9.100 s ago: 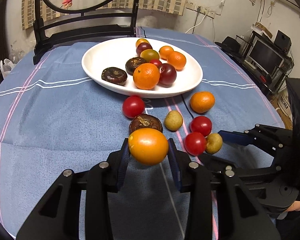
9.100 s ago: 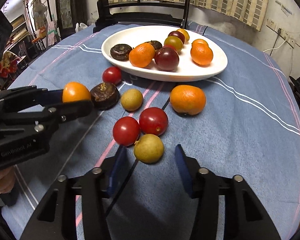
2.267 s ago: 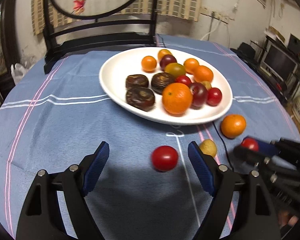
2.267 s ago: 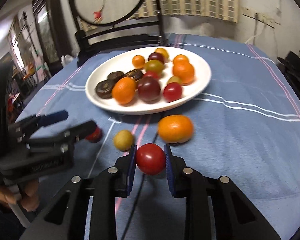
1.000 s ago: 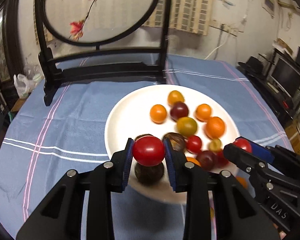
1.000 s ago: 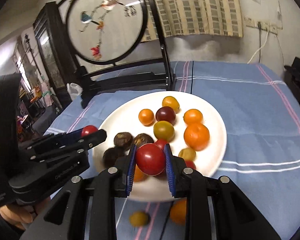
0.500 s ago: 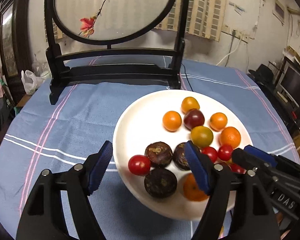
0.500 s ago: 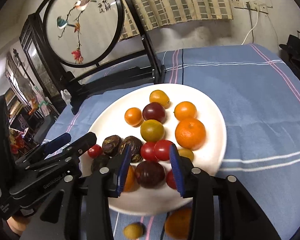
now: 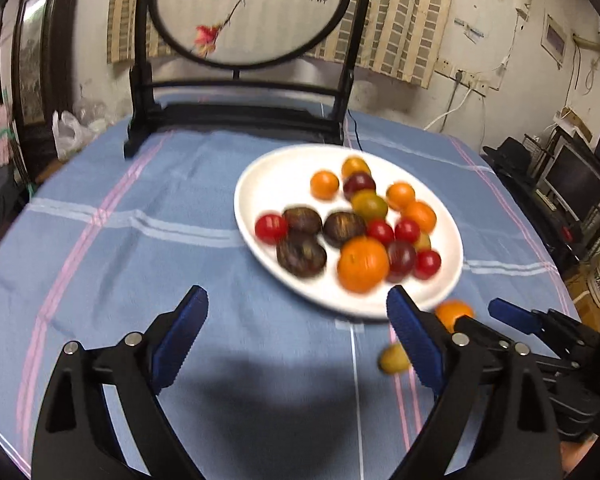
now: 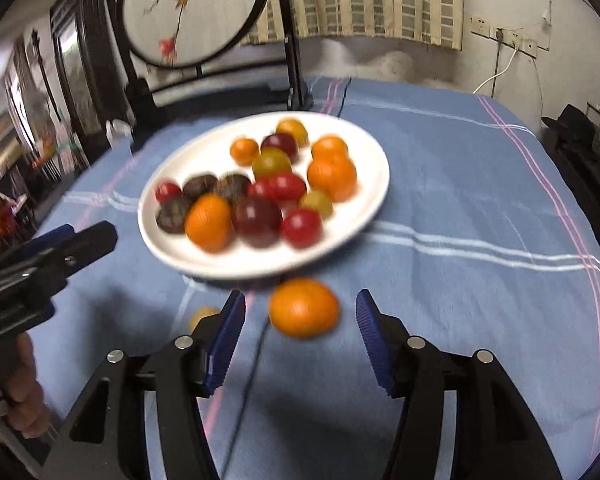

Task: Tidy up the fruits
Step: 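Open both tools over the plate and move back toward the remaining fruits, then place a yellow-green fruit on the plate with the left tool while the right tool places a mandarin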

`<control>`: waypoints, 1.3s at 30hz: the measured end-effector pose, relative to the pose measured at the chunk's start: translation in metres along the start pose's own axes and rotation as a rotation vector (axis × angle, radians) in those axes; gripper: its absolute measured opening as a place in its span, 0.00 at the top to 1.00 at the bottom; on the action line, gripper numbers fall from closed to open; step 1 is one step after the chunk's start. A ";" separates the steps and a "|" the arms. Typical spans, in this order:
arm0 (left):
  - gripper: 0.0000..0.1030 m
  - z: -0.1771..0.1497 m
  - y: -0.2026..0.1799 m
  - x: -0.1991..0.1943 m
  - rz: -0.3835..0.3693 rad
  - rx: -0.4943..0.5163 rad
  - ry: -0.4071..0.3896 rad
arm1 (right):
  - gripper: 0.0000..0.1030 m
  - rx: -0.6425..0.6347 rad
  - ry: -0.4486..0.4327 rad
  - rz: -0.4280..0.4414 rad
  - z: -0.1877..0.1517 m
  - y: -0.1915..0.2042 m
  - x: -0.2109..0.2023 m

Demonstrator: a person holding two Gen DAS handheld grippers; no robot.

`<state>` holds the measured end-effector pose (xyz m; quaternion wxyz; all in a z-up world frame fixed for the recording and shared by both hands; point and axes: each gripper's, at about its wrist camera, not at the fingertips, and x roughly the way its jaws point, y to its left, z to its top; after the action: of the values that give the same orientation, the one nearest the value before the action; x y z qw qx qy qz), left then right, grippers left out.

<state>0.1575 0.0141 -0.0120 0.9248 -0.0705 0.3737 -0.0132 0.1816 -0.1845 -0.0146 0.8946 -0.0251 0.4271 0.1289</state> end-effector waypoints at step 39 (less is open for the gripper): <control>0.25 -0.047 -0.055 0.034 -0.087 0.246 0.109 | 0.57 0.171 0.007 0.052 -0.001 -0.045 0.002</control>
<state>0.1512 -0.0484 -0.0610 0.9034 0.0281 0.4155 -0.1025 0.1932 -0.2278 -0.0193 0.8885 0.0622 0.4400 0.1148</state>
